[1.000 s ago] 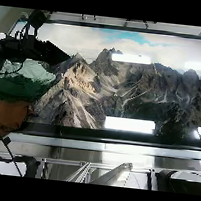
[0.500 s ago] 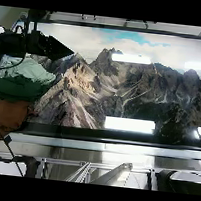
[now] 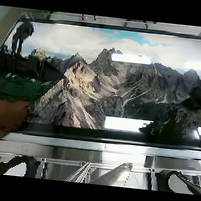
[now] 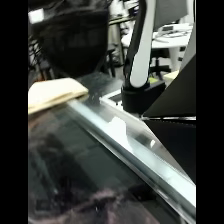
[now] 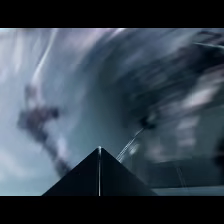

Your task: Fold the shirts.

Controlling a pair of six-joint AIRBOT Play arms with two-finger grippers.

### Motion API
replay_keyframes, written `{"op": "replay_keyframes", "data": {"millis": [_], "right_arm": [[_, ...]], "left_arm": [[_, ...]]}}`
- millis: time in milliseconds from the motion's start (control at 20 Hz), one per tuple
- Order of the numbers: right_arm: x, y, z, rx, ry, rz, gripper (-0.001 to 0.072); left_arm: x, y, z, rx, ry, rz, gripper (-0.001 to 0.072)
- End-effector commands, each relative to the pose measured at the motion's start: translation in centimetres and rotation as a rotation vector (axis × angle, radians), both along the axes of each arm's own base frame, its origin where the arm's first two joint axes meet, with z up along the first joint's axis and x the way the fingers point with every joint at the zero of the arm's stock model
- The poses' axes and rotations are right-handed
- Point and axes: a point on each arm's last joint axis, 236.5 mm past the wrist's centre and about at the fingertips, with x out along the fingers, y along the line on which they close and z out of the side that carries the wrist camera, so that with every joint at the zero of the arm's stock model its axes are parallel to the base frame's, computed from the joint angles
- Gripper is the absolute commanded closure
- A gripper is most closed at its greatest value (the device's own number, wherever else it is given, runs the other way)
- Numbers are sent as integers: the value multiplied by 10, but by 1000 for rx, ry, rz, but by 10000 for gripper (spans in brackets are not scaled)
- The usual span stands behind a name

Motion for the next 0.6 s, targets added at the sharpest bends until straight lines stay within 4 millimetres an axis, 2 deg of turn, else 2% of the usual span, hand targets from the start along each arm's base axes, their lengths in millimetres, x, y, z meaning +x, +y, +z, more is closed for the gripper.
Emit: {"op": "replay_keyframes", "data": {"millis": [0, 100, 250, 550], "right_arm": [[-34, 80, -46, 64, -59, 159, 699], [-33, 94, -47, 90, -68, 215, 700], [-31, 111, -36, 182, -77, 205, 700], [-31, 112, -35, 190, -80, 200, 699]], "left_arm": [[-42, 17, -62, 73, 134, 101, 687], [-56, 20, -71, 59, 178, 104, 686], [-58, 27, -72, 57, 174, 145, 686], [-60, 28, -65, 56, 149, 152, 687]]}}
